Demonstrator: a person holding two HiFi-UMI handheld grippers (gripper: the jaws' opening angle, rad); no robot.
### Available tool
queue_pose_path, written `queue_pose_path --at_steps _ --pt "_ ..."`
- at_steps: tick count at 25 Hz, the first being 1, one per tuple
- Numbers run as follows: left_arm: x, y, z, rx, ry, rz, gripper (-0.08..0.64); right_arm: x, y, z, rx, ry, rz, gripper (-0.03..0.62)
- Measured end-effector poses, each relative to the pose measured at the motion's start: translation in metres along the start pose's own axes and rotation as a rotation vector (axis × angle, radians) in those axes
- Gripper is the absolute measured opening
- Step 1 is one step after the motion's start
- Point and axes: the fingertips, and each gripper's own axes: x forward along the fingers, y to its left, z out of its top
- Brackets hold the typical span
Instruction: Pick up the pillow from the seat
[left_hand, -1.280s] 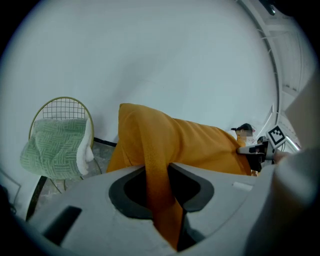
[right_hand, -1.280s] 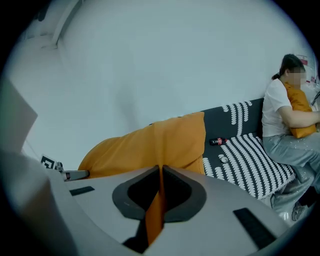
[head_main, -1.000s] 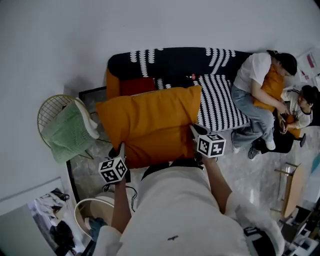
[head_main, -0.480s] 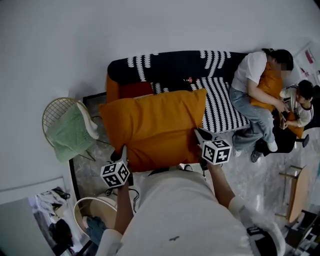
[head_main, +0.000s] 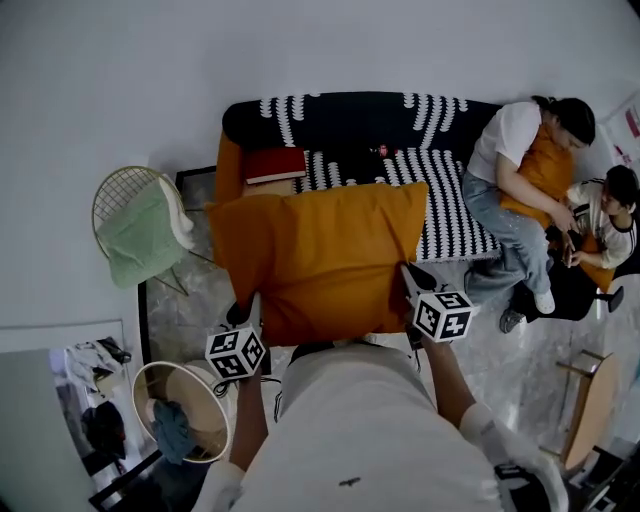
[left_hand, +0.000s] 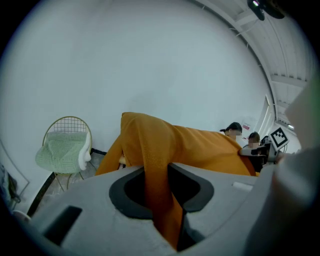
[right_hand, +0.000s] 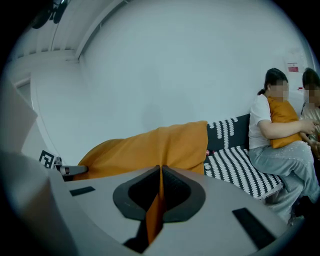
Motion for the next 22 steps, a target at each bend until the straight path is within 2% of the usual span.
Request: queue_pose_path --at_steps 12,22 --pt "-0.052 -0.077 -0.077 -0.001 0.012 0.05 0.1 -0.082 -0.046 -0.057 0.003 0.011 0.014 0.015" --pt "-0.065 -0.108 -0.092 0.011 0.018 0.041 0.1 -0.113 -0.067 -0.072 0.024 0.014 -0.002 0.015"
